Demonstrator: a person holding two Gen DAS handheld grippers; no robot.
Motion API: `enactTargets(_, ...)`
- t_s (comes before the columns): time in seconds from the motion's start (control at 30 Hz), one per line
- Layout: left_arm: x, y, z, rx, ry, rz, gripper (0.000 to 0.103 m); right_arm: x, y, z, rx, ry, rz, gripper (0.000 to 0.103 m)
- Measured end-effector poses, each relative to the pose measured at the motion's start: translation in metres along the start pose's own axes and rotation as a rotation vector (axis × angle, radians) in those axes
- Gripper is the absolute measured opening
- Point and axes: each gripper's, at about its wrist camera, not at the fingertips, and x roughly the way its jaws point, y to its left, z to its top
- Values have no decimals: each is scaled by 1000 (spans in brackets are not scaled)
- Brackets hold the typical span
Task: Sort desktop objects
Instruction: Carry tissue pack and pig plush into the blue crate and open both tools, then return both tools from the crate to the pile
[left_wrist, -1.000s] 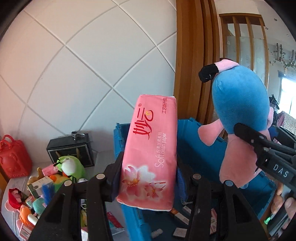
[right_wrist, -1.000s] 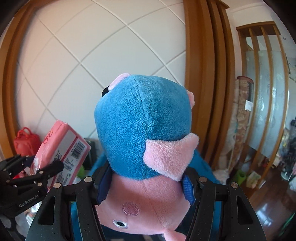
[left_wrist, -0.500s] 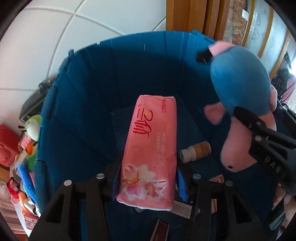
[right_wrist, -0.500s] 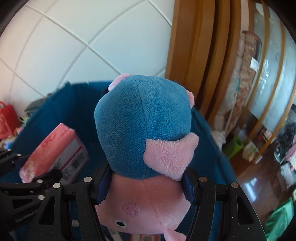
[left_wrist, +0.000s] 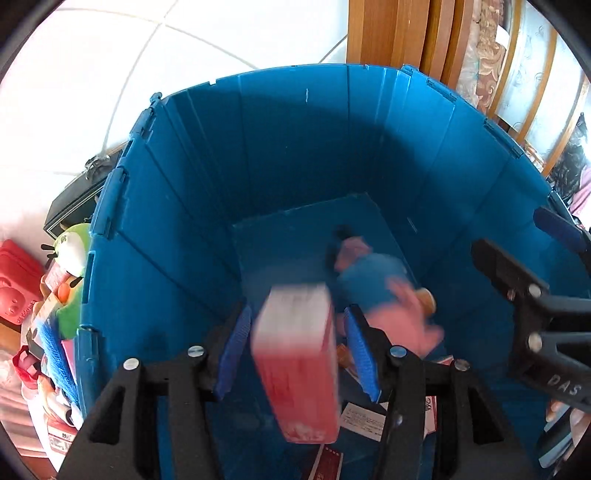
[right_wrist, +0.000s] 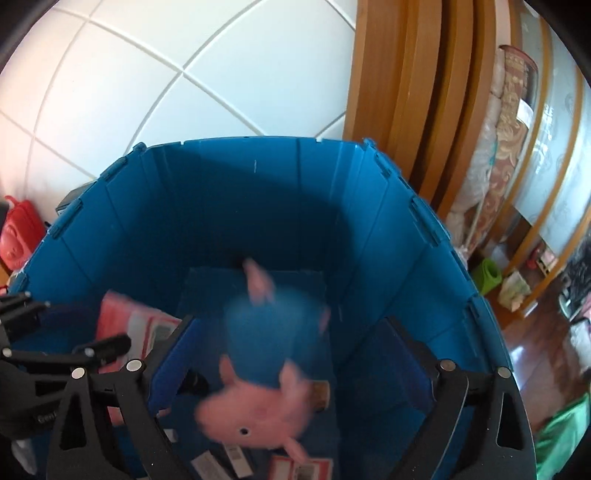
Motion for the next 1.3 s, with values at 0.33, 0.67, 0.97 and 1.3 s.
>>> enactTargets(0.33,16,11,10,11,36,23,52,9,4,-1,-7,43,-5,103)
enactTargets(0.67,23,7,10,12,40,19,52,12,4,-4,-15,64,-10,103)
enactTargets(0.97,14,5,8,20,-3,28,52,12,0,-4,-14,61,-44,103)
enactTargets(1.3,-28,12,3,0,-128,-48,52,-7,-1,0,7,10,-34,103)
